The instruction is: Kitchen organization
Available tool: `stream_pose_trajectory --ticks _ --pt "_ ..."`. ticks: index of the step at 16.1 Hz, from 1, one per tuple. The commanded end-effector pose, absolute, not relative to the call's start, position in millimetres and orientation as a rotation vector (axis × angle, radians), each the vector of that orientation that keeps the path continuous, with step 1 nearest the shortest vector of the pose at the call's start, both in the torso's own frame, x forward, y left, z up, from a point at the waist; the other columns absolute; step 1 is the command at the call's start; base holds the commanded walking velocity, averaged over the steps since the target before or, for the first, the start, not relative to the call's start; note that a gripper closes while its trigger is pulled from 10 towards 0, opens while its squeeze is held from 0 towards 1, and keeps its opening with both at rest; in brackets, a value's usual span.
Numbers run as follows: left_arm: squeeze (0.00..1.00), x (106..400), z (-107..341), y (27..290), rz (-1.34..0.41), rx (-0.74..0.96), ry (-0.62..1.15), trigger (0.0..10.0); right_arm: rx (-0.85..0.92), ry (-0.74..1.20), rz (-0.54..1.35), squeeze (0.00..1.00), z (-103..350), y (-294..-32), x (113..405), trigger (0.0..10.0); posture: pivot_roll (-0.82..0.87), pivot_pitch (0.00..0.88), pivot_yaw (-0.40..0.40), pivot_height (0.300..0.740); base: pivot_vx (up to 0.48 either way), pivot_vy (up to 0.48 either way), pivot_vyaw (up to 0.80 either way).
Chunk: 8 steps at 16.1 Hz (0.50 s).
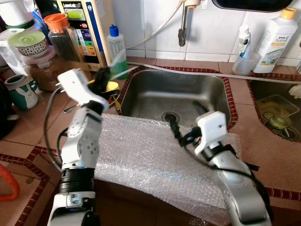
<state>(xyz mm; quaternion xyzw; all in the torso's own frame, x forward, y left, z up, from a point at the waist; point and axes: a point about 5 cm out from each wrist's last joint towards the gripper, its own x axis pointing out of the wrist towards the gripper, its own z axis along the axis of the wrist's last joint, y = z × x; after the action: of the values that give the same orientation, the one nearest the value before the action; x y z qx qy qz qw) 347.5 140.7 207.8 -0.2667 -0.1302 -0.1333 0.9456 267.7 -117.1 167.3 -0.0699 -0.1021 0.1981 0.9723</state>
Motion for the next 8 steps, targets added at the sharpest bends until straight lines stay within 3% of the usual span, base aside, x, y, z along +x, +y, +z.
stream_pose_trajectory --ticks 1,6,8 --pt "0.0 344 214 135 -0.33 -0.57 -0.267 0.0 -0.105 -0.203 0.374 0.0 170 -121 272 10.0 -0.05 0.038 0.08 0.74 0.0 0.0 0.0" --pt "0.0 331 212 106 -0.492 -0.709 -0.2 0.0 0.219 -0.188 0.289 0.0 183 -119 292 10.0 -0.04 0.031 0.074 0.74 0.0 0.0 0.0" --pt "0.0 327 212 101 -0.507 -0.72 -0.199 0.0 0.245 -0.187 0.303 0.0 186 -115 294 10.0 -0.04 0.029 0.072 0.74 0.0 0.0 0.0"
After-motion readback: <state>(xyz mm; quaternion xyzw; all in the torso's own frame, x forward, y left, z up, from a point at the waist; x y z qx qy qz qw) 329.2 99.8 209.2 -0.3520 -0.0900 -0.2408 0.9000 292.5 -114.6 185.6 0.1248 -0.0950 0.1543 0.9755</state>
